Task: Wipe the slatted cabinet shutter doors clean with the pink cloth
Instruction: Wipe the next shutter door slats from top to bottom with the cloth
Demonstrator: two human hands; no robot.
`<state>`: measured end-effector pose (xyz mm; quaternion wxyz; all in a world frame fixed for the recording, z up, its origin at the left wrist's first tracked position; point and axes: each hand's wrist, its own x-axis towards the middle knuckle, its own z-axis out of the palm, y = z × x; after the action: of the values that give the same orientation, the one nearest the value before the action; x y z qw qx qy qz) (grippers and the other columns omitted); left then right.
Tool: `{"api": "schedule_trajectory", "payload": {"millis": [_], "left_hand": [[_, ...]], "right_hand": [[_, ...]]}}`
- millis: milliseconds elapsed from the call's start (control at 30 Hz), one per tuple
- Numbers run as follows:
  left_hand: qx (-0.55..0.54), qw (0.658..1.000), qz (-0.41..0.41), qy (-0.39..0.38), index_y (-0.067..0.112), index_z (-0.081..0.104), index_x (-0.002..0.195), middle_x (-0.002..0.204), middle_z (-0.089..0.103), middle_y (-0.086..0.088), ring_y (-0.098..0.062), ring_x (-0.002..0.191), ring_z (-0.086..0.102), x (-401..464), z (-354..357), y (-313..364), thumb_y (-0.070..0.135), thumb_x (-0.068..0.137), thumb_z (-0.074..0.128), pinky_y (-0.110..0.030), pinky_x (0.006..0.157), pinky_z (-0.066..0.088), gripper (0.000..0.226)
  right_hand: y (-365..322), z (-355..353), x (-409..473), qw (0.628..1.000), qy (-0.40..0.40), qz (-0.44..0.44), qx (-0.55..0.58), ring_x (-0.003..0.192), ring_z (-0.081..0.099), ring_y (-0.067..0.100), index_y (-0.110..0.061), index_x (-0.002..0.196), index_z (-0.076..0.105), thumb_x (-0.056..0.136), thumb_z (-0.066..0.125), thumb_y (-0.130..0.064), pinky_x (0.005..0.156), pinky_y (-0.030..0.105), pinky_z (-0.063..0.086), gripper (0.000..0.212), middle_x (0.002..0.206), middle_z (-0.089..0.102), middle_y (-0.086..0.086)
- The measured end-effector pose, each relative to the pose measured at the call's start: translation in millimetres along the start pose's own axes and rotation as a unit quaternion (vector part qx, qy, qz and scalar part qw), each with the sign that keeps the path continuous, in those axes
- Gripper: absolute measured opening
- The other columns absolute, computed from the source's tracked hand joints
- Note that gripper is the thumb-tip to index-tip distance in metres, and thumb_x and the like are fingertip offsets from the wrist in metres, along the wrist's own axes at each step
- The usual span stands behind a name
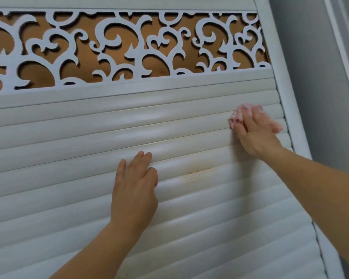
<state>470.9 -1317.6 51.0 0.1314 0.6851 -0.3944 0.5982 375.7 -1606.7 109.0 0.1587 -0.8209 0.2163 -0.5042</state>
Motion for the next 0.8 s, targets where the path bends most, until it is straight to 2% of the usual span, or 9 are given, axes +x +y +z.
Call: {"api": "schedule_trajectory", "payload": {"millis": [100,233,300,367,433,500,633,700,800], "left_hand": [[0.005,1.000,-0.011,0.004,0.016,0.050,0.062,0.120,0.061,-0.014,-0.029,0.121,0.049,-1,2,2,-0.008,0.060,0.047,-0.047,0.106,0.021,0.024],[0.011,1.000,-0.012,0.000,0.016,0.050,0.061,0.124,0.059,-0.013,-0.028,0.122,0.050,-4,4,2,-0.001,0.070,0.041,-0.047,0.107,0.018,0.021],[0.017,1.000,-0.002,-0.006,0.017,0.049,0.062,0.126,0.058,-0.013,-0.026,0.124,0.047,-5,4,0,0.004,0.074,0.034,-0.048,0.107,0.018,0.023],[0.021,1.000,0.007,-0.012,0.018,0.048,0.062,0.128,0.057,-0.012,-0.022,0.126,0.040,-6,3,-4,0.001,0.070,0.040,-0.048,0.106,0.018,0.021],[0.023,0.999,0.018,-0.020,0.018,0.048,0.062,0.131,0.055,-0.012,-0.020,0.127,0.035,-8,2,-6,-0.002,0.065,0.047,-0.048,0.106,0.017,0.020],[0.023,0.999,0.017,-0.022,0.018,0.047,0.062,0.132,0.053,-0.012,-0.019,0.128,0.034,-10,2,-6,-0.002,0.063,0.048,-0.049,0.106,0.017,0.020],[0.020,1.000,-0.009,-0.019,0.017,0.048,0.063,0.134,0.052,-0.013,-0.024,0.129,0.039,-12,6,2,-0.007,0.063,0.050,-0.049,0.107,0.015,0.025],[0.013,0.999,-0.033,-0.014,0.017,0.047,0.062,0.135,0.051,-0.014,-0.028,0.130,0.041,-12,9,7,-0.015,0.063,0.056,-0.048,0.107,0.011,0.034],[0.010,0.999,-0.044,-0.008,0.018,0.047,0.062,0.135,0.051,-0.015,-0.031,0.130,0.041,-14,12,12,-0.012,0.065,0.051,-0.047,0.108,0.009,0.030]], "right_hand": [[11,1,6,0.997,0.010,0.068,0.040,0.146,-0.007,0.022,-0.025,0.153,0.005,0.100,0.020,-0.045,0.117,0.051,0.004,0.058,0.160,-0.007,0.003],[-18,29,-25,0.994,0.064,0.073,0.048,0.146,-0.003,0.027,-0.025,0.152,0.011,0.100,0.022,-0.047,0.116,0.050,0.002,0.058,0.160,0.001,0.007],[-39,47,-49,0.995,0.090,0.038,0.019,0.146,-0.002,0.028,-0.025,0.152,0.015,0.100,0.026,-0.045,0.116,0.051,0.003,0.057,0.160,0.003,0.008],[-66,66,-69,0.995,0.098,-0.011,-0.004,0.146,0.002,0.031,-0.026,0.150,0.022,0.099,0.026,-0.047,0.115,0.051,0.003,0.056,0.159,0.008,0.011],[-93,80,-85,0.989,0.124,-0.082,0.003,0.142,0.019,0.039,-0.026,0.144,0.038,0.091,0.030,-0.047,0.113,0.054,0.010,0.058,0.153,0.027,0.017],[-109,87,-92,0.977,0.133,-0.167,0.001,0.137,0.032,0.039,-0.024,0.136,0.051,0.087,0.036,-0.045,0.109,0.058,0.017,0.055,0.147,0.040,0.015],[-77,80,-81,0.956,0.111,-0.269,-0.038,0.137,0.035,0.035,-0.025,0.136,0.052,0.089,0.037,-0.044,0.106,0.060,0.026,0.052,0.147,0.042,0.009],[-49,70,-68,0.960,0.096,-0.258,-0.051,0.138,0.033,0.036,-0.023,0.138,0.049,0.090,0.035,-0.044,0.105,0.062,0.028,0.055,0.148,0.040,0.009],[-7,50,-47,0.984,0.083,-0.149,-0.050,0.144,0.017,0.032,-0.025,0.148,0.031,0.090,0.022,-0.053,0.110,0.059,0.021,0.065,0.156,0.024,0.008]]}}
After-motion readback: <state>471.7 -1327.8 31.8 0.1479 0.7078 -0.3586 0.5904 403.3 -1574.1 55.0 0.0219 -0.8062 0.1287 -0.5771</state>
